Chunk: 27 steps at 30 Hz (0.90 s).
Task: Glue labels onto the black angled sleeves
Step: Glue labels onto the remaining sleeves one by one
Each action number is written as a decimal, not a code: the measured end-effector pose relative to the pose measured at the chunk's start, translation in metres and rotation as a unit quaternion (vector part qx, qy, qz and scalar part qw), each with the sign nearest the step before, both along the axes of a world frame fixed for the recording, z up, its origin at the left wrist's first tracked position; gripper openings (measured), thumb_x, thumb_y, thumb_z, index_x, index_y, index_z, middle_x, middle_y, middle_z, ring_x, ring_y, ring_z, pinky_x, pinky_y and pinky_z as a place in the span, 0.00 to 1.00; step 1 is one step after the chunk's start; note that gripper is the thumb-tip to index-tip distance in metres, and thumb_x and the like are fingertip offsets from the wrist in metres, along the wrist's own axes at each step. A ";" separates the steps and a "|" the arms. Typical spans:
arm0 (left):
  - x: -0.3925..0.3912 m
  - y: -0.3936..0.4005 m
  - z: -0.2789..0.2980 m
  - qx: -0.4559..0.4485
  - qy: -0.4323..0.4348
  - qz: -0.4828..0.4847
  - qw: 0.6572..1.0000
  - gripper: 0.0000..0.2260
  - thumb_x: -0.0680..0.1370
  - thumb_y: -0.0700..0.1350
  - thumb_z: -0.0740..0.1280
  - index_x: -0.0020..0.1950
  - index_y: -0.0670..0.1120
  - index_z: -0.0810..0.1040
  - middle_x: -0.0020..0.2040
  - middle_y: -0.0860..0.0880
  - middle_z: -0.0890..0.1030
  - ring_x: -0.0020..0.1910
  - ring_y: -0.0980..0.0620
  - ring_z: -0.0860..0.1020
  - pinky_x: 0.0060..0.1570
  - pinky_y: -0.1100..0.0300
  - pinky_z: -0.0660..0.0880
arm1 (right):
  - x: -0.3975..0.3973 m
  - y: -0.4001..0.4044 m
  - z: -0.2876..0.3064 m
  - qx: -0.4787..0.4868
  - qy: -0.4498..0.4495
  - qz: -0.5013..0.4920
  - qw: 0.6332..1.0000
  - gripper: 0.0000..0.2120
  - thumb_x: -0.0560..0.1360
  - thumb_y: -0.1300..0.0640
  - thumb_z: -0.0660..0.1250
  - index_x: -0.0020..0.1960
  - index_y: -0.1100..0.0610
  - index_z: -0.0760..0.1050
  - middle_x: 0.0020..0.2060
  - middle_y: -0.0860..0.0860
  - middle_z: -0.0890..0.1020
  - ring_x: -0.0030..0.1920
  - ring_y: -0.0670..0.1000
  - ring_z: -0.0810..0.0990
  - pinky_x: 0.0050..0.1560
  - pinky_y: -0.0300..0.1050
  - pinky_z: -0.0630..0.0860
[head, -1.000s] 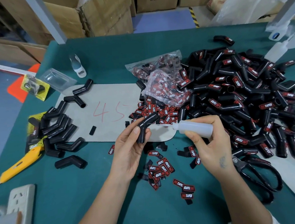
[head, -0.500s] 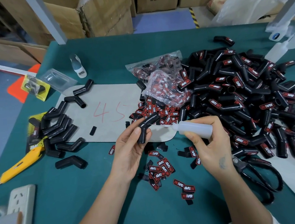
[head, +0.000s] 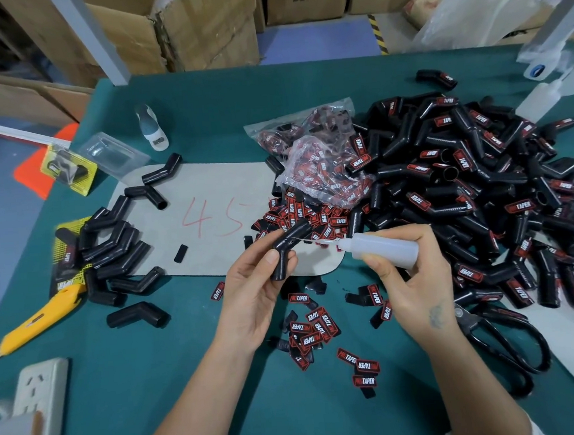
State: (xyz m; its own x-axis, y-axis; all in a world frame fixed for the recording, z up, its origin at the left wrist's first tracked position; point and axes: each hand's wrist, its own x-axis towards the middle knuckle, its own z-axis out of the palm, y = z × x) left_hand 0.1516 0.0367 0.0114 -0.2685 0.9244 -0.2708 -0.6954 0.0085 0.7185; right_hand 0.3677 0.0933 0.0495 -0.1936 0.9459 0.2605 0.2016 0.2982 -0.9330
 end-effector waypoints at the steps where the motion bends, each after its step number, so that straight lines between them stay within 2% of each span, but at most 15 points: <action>1: 0.000 0.000 -0.001 0.000 0.002 0.001 1.000 0.14 0.75 0.41 0.74 0.60 0.45 0.87 0.56 0.42 0.87 0.48 0.50 0.87 0.51 0.62 0.83 | 0.000 -0.001 0.000 0.002 -0.004 0.003 1.000 0.12 0.78 0.44 0.71 0.57 0.32 0.72 0.55 0.37 0.84 0.58 0.44 0.83 0.53 0.32 0.75; 11: 0.000 0.000 -0.005 0.012 0.025 0.005 1.000 0.14 0.77 0.37 0.71 0.61 0.46 0.87 0.57 0.44 0.86 0.50 0.49 0.86 0.55 0.61 0.81 | 0.000 -0.003 0.003 0.015 -0.022 0.002 1.000 0.13 0.77 0.45 0.71 0.56 0.31 0.72 0.54 0.35 0.84 0.56 0.42 0.83 0.53 0.30 0.75; 16: -0.001 0.000 -0.005 0.018 0.022 0.000 1.000 0.15 0.76 0.38 0.76 0.62 0.45 0.86 0.57 0.43 0.86 0.50 0.49 0.85 0.55 0.61 0.81 | 0.002 -0.001 0.002 0.016 -0.023 -0.018 0.999 0.13 0.77 0.44 0.71 0.56 0.30 0.72 0.54 0.34 0.84 0.57 0.42 0.83 0.53 0.30 0.74; 20: 0.000 0.000 -0.006 0.014 0.026 0.003 1.000 0.14 0.77 0.37 0.72 0.62 0.45 0.86 0.56 0.43 0.86 0.50 0.49 0.85 0.55 0.61 0.81 | 0.000 -0.004 0.002 0.020 -0.038 -0.002 0.999 0.14 0.78 0.45 0.71 0.57 0.30 0.71 0.55 0.34 0.83 0.57 0.41 0.82 0.53 0.28 0.73; 27: 0.000 0.000 -0.007 0.013 0.032 0.001 0.999 0.15 0.77 0.37 0.72 0.62 0.44 0.86 0.56 0.43 0.86 0.50 0.49 0.85 0.54 0.60 0.81 | 0.002 -0.003 0.004 0.017 -0.039 -0.014 0.999 0.14 0.77 0.44 0.70 0.56 0.29 0.71 0.54 0.33 0.83 0.57 0.40 0.82 0.53 0.28 0.73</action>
